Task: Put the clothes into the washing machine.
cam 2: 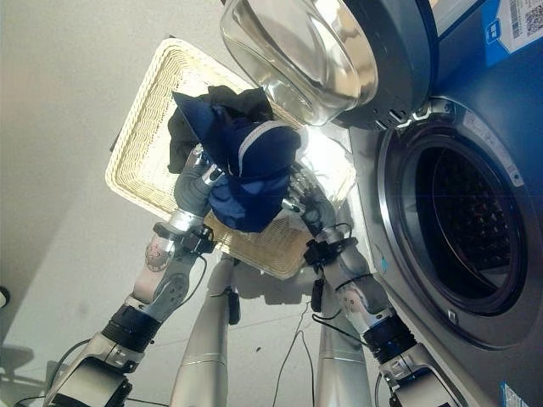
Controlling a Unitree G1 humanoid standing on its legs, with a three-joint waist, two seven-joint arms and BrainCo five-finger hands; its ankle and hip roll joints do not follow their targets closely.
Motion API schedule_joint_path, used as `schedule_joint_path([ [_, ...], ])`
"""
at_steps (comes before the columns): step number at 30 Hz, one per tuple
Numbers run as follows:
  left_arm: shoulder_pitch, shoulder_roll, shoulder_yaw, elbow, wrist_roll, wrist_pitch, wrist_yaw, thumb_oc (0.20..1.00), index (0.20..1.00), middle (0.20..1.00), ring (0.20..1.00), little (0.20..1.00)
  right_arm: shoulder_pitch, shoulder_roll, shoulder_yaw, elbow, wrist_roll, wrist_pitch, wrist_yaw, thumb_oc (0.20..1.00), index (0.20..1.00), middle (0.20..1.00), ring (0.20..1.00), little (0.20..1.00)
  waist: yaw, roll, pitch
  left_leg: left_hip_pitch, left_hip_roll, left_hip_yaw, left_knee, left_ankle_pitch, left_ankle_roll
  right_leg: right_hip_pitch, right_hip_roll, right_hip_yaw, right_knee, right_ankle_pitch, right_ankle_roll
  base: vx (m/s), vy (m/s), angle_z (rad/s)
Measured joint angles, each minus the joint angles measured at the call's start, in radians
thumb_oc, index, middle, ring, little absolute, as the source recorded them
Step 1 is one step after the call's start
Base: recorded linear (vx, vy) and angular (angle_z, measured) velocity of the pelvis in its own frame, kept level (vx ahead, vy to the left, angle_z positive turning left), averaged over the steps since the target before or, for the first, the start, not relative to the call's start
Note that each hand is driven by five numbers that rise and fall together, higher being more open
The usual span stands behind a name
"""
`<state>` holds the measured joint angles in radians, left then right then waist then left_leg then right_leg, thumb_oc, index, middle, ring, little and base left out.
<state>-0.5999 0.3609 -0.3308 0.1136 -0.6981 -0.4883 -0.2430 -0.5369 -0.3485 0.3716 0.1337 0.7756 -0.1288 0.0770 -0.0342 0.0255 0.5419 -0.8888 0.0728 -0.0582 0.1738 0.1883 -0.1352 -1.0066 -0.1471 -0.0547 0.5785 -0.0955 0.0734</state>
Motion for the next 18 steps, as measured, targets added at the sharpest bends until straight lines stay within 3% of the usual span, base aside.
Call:
schedule_joint_path([
  [11,-0.019,-0.027,-0.013,-0.019,-0.019,0.034,0.013,0.200,0.200,0.200,0.200,0.200,-0.075,0.001,0.048,-0.004,0.056,0.027,0.052,1.000,1.000,1.000,1.000,1.000,0.031,0.001,0.000,0.003,-0.002,-0.003,0.000,0.001,-0.002,-0.006,-0.003,0.000,0.017,-0.012,-0.006,0.00,-0.014,0.01],
  [18,-0.055,0.007,-0.040,-0.022,0.158,0.021,0.126,0.200,0.200,0.200,0.200,0.200,-0.108,0.000,0.086,-0.046,0.099,0.074,0.081,1.000,1.000,1.000,1.000,1.000,0.049,0.001,0.000,0.003,-0.003,-0.003,0.000,0.003,-0.005,-0.008,-0.004,0.000,0.025,-0.012,-0.007,0.00,-0.019,0.00],
])
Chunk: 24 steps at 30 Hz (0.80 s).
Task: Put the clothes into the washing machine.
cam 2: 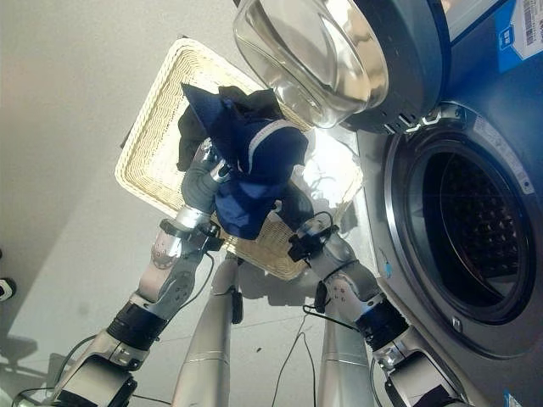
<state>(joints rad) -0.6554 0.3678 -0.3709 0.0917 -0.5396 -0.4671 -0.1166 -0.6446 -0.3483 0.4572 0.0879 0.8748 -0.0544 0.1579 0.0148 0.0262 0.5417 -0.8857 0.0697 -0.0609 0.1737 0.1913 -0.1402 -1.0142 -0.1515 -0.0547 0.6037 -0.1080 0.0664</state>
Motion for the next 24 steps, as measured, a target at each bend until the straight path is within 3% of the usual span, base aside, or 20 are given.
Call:
schedule_joint_path([
  [2,-0.001,0.029,-0.002,-0.014,0.058,-0.006,0.039,0.200,0.200,0.200,0.200,0.200,0.000,0.000,0.009,-0.013,0.049,0.004,0.026,1.000,1.000,1.000,1.000,1.000,0.000,0.000,0.000,0.000,0.000,-0.002,0.000,0.000,0.000,0.000,0.000,-0.001,0.003,-0.004,0.002,0.00,-0.016,0.01],
  [3,-0.002,0.036,-0.001,-0.017,0.064,-0.009,0.055,0.200,0.200,0.200,0.200,0.200,0.001,0.000,0.011,-0.015,0.070,0.004,0.039,0.846,0.846,0.846,0.846,0.846,0.000,0.000,0.000,0.000,0.000,-0.003,0.000,0.001,-0.001,0.000,0.000,-0.001,0.003,-0.004,0.002,-0.01,-0.031,0.01],
  [5,-0.004,0.035,-0.004,-0.017,0.092,-0.009,0.078,0.200,0.200,0.200,0.200,0.200,0.002,0.000,0.013,-0.015,0.092,0.003,0.054,0.200,0.200,0.200,0.200,0.200,-0.001,0.000,0.000,0.000,0.000,-0.003,0.000,0.001,-0.001,-0.001,0.000,-0.001,0.002,-0.004,0.002,0.00,0.000,0.00],
  [24,-0.028,0.038,-0.038,-0.019,0.213,-0.008,0.179,0.225,0.225,0.225,0.225,0.225,0.022,0.006,0.025,-0.015,0.171,-0.030,0.066,0.200,0.200,0.200,0.200,0.200,0.000,0.000,0.000,0.000,-0.001,-0.001,-0.002,0.000,-0.001,-0.002,-0.001,-0.001,-0.003,-0.005,0.002,0.00,0.000,0.00],
])
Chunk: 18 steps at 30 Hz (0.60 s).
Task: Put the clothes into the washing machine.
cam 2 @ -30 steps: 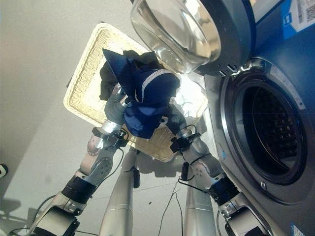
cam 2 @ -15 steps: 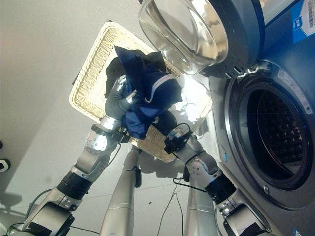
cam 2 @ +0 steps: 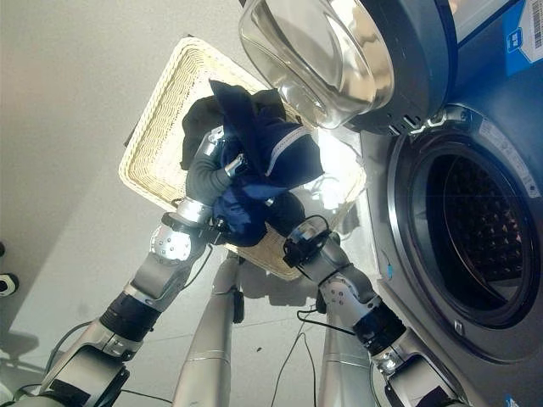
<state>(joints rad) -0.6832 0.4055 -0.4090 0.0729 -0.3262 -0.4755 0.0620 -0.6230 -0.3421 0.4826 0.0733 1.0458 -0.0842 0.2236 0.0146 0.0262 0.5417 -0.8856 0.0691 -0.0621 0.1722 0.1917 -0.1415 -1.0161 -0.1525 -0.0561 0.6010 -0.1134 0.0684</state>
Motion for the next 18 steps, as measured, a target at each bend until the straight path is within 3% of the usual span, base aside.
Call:
schedule_joint_path([
  [1,-0.003,0.001,-0.001,0.000,0.023,0.006,0.014,1.000,1.000,1.000,1.000,1.000,0.000,0.000,0.000,0.000,0.003,-0.005,0.000,0.200,0.200,0.200,0.200,0.200,0.000,0.000,0.000,0.000,0.000,0.000,0.000,0.000,0.000,0.000,0.000,0.000,0.000,0.000,0.000,0.00,0.000,0.00],
  [6,-0.012,0.018,-0.003,0.000,0.087,0.065,0.075,1.000,1.000,1.000,1.000,1.000,0.004,-0.002,-0.006,0.000,0.023,-0.052,0.000,0.200,0.200,0.200,0.200,0.200,0.000,0.000,0.000,0.000,0.000,0.001,-0.003,0.000,0.000,0.000,0.000,0.000,-0.004,0.001,-0.001,0.00,0.000,0.00],
  [8,-0.011,0.031,-0.002,0.001,0.152,0.104,0.148,1.000,1.000,1.000,1.000,1.000,0.013,-0.003,-0.017,0.001,0.027,-0.076,0.000,0.200,0.200,0.200,0.200,0.200,0.001,0.000,0.000,0.000,0.000,0.001,-0.004,0.000,0.000,0.001,0.000,0.000,-0.006,0.003,-0.004,0.00,0.000,0.00],
  [15,0.006,0.035,0.011,0.025,0.237,0.128,0.395,1.000,1.000,1.000,1.000,1.000,0.019,0.000,-0.069,0.000,0.028,-0.162,-0.001,0.200,0.200,0.200,0.200,0.200,0.002,0.000,0.000,0.000,0.000,0.002,-0.004,0.000,0.000,0.002,0.000,0.000,-0.008,0.003,-0.004,0.00,0.000,0.00],
  [18,0.022,0.035,0.029,0.037,0.238,0.142,0.436,1.000,1.000,1.000,1.000,1.000,0.017,0.006,-0.084,-0.002,0.028,-0.187,-0.001,0.200,0.200,0.200,0.200,0.200,0.002,0.000,0.000,0.000,0.000,0.002,-0.004,0.000,0.000,0.002,0.000,0.000,-0.007,0.003,-0.004,0.00,0.000,0.00],
])
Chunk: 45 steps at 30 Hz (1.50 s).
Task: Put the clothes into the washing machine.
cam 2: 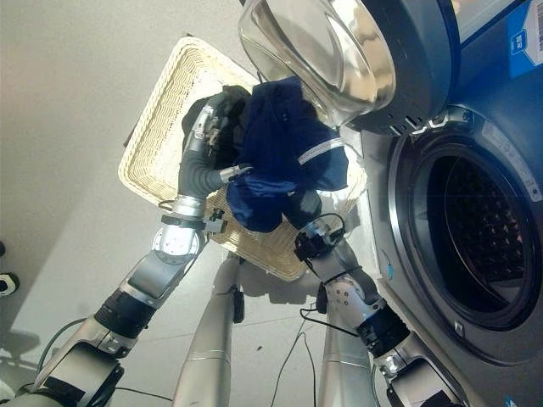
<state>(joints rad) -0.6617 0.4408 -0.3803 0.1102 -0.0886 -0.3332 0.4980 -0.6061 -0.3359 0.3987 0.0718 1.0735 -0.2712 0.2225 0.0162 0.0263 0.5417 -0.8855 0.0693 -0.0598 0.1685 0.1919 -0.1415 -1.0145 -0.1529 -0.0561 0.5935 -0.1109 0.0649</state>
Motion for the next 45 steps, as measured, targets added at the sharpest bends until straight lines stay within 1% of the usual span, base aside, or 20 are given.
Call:
schedule_joint_path([
  [1,0.020,-0.003,0.022,0.014,0.045,0.004,0.057,1.000,1.000,1.000,1.000,1.000,0.000,0.004,-0.023,-0.001,0.000,-0.016,-0.001,0.200,0.200,0.200,0.200,0.200,0.000,0.000,0.000,0.000,0.000,0.000,0.000,0.000,0.000,0.000,0.000,0.000,0.000,-0.002,0.003,0.00,0.000,0.00],
  [5,0.050,-0.004,0.060,0.042,0.117,0.006,0.181,1.000,1.000,1.000,1.000,1.000,-0.005,0.007,-0.063,-0.001,0.000,-0.053,-0.014,0.200,0.200,0.200,0.200,0.200,0.002,0.000,0.000,0.000,0.000,0.000,0.000,0.000,0.000,0.000,0.000,0.000,0.000,-0.002,0.003,0.00,0.000,0.00],
  [9,0.048,-0.005,0.066,0.042,0.176,-0.003,0.282,1.000,1.000,1.000,1.000,1.000,-0.008,0.008,-0.076,-0.001,0.000,-0.060,-0.025,0.200,0.200,0.200,0.200,0.200,0.000,0.000,0.000,0.000,0.001,0.000,0.000,0.000,0.000,0.000,0.000,0.000,0.000,-0.002,0.003,0.00,0.000,0.00],
  [14,0.043,-0.003,0.098,0.046,0.305,-0.008,0.421,1.000,1.000,1.000,1.000,1.000,0.005,0.002,-0.097,0.003,-0.001,-0.060,-0.059,0.200,0.200,0.200,0.200,0.200,-0.001,0.000,0.000,0.000,0.001,0.000,-0.001,0.000,0.000,0.000,0.000,0.000,-0.001,-0.002,0.003,0.00,0.000,0.00],
  [16,0.027,-0.001,0.096,0.087,0.352,-0.008,0.454,1.000,1.000,1.000,1.000,1.000,0.004,0.000,-0.116,0.028,-0.001,-0.062,-0.065,0.200,0.200,0.200,0.200,0.200,0.000,0.000,0.000,0.000,0.001,0.000,0.000,0.000,0.000,0.001,0.000,0.000,-0.001,0.000,0.000,0.00,0.000,0.00],
  [18,0.017,0.000,0.096,0.116,0.360,-0.008,0.466,1.000,1.000,1.000,1.000,1.000,0.019,-0.007,-0.126,0.052,0.000,-0.063,-0.075,0.200,0.200,0.200,0.200,0.200,-0.004,0.000,0.000,0.000,0.001,0.000,0.000,0.000,0.000,0.002,0.000,0.000,-0.002,0.000,0.000,0.00,0.047,0.00],
  [20,0.006,0.004,0.095,0.156,0.393,-0.007,0.482,1.000,1.000,1.000,1.000,1.000,0.028,-0.025,-0.138,0.093,0.028,-0.062,-0.088,0.200,0.200,0.200,0.200,0.200,-0.005,0.000,0.000,0.000,0.001,0.001,0.000,0.000,0.000,0.002,0.000,0.000,-0.004,0.001,0.000,0.00,0.060,-0.01],
  [21,-0.005,0.012,0.090,0.191,0.432,-0.007,0.504,1.000,1.000,1.000,1.000,1.000,0.032,-0.037,-0.148,0.146,0.056,-0.057,-0.086,0.200,0.200,0.200,0.200,0.200,-0.014,-0.001,0.000,0.001,0.001,0.001,0.000,0.000,0.000,0.003,0.000,0.000,-0.006,0.003,0.000,0.00,0.031,0.00],
  [24,-0.041,0.066,0.065,0.259,0.549,-0.005,0.540,1.000,1.000,1.000,1.000,1.000,0.033,-0.066,-0.156,0.291,0.148,-0.047,-0.086,0.200,0.200,0.200,0.200,0.200,-0.027,-0.002,0.000,0.000,0.001,0.003,0.000,0.000,0.000,0.004,0.000,0.000,-0.013,0.008,0.001,0.00,0.050,-0.02],
  [26,-0.112,0.118,0.002,0.348,0.588,0.002,0.569,1.000,1.000,1.000,1.000,1.000,0.040,-0.099,-0.161,0.431,0.221,-0.039,-0.071,0.200,0.200,0.200,0.200,0.200,-0.033,-0.002,0.000,0.000,0.003,0.009,-0.001,0.000,0.000,0.004,0.003,0.004,-0.025,0.015,0.004,0.00,0.078,-0.08],
  [27,-0.128,0.123,-0.006,0.364,0.588,0.005,0.569,1.000,1.000,1.000,1.000,1.000,0.043,-0.106,-0.161,0.454,0.241,-0.036,-0.068,0.200,0.200,0.200,0.200,0.200,-0.038,-0.002,0.000,0.000,0.004,0.010,-0.002,0.000,0.001,0.004,0.004,0.004,-0.027,0.016,0.005,0.00,0.060,-0.09],
  [29,-0.196,0.153,-0.062,0.451,0.586,0.023,0.578,1.000,1.000,1.000,1.000,1.000,0.037,-0.119,-0.161,0.552,0.308,-0.033,-0.046,0.200,0.200,0.200,0.200,0.200,-0.055,-0.003,0.000,-0.001,0.006,0.017,-0.005,0.000,0.002,0.004,0.007,0.008,-0.039,0.026,0.005,0.00,0.027,-0.08],
  [30,-0.196,0.153,-0.062,0.451,0.586,0.023,0.578,1.000,1.000,1.000,1.000,1.000,0.037,-0.119,-0.161,0.552,0.308,-0.033,-0.046,0.200,0.200,0.200,0.200,0.200,-0.055,-0.003,0.000,-0.001,0.006,0.017,-0.005,0.000,0.002,0.004,0.007,0.008,-0.039,0.026,0.005,0.00,0.028,-0.10],
  [31,-0.218,0.159,-0.075,0.476,0.586,0.028,0.578,1.000,1.000,1.000,1.000,1.000,0.041,-0.128,-0.163,0.574,0.342,-0.032,-0.031,0.200,0.200,0.200,0.200,0.200,-0.077,-0.004,0.000,-0.002,0.009,0.025,-0.007,0.000,0.002,0.002,0.009,0.010,-0.048,0.032,0.004,0.00,0.026,-0.12],
  [32,-0.233,0.158,-0.084,0.500,0.584,0.032,0.581,1.000,1.000,1.000,1.000,1.000,0.038,-0.136,-0.163,0.600,0.359,-0.033,-0.019,0.200,0.200,0.200,0.200,0.200,-0.086,-0.004,0.000,-0.002,0.012,0.030,-0.009,0.000,0.002,-0.001,0.010,0.010,-0.052,0.037,0.003,0.00,0.039,-0.15],
  [33,-0.254,0.157,-0.106,0.534,0.583,0.034,0.581,1.000,1.000,1.000,1.000,1.000,0.031,-0.141,-0.162,0.624,0.366,-0.032,-0.009,0.200,0.200,0.200,0.200,0.200,-0.088,-0.004,0.000,-0.001,0.013,0.032,-0.009,0.000,0.002,-0.002,0.011,0.010,-0.054,0.039,0.002,0.01,0.036,-0.13],
  [35,-0.303,0.151,-0.150,0.636,0.574,0.034,0.578,1.000,1.000,1.000,1.000,1.000,-0.018,-0.148,-0.175,0.749,0.417,-0.029,-0.009,0.200,0.200,0.200,0.200,0.200,-0.094,-0.004,0.000,-0.004,0.019,0.035,-0.009,0.000,0.001,-0.008,0.018,0.013,-0.060,0.044,0.001,0.01,0.030,-0.13],
  [38,-0.308,0.145,-0.150,0.672,0.573,0.034,0.578,1.000,1.000,1.000,1.000,1.000,-0.065,-0.149,-0.201,0.848,0.460,-0.029,-0.009,0.200,0.200,0.200,0.200,0.200,-0.103,-0.004,0.000,-0.009,0.024,0.039,-0.009,-0.001,0.000,-0.014,0.024,0.017,-0.064,0.045,0.002,0.01,0.015,-0.08],
  [42,-0.320,0.148,-0.153,0.708,0.563,0.032,0.571,1.000,1.000,1.000,1.000,1.000,-0.103,-0.173,-0.235,0.907,0.520,-0.026,-0.012,0.200,0.200,0.200,0.200,0.200,-0.098,-0.004,0.000,-0.014,0.031,0.043,-0.009,-0.002,-0.002,-0.021,0.030,0.018,-0.066,0.052,-0.007,0.01,-0.006,-0.04],
  [45,-0.355,0.150,-0.193,0.740,0.549,0.025,0.554,1.000,1.000,1.000,1.000,1.000,-0.190,-0.227,-0.297,0.992,0.587,-0.025,-0.054,0.200,0.200,0.200,0.200,0.200,-0.080,-0.004,0.000,-0.016,0.033,0.044,-0.008,-0.002,-0.002,-0.022,0.032,0.018,-0.065,0.057,-0.009,0.01,-0.031,-0.01],
])
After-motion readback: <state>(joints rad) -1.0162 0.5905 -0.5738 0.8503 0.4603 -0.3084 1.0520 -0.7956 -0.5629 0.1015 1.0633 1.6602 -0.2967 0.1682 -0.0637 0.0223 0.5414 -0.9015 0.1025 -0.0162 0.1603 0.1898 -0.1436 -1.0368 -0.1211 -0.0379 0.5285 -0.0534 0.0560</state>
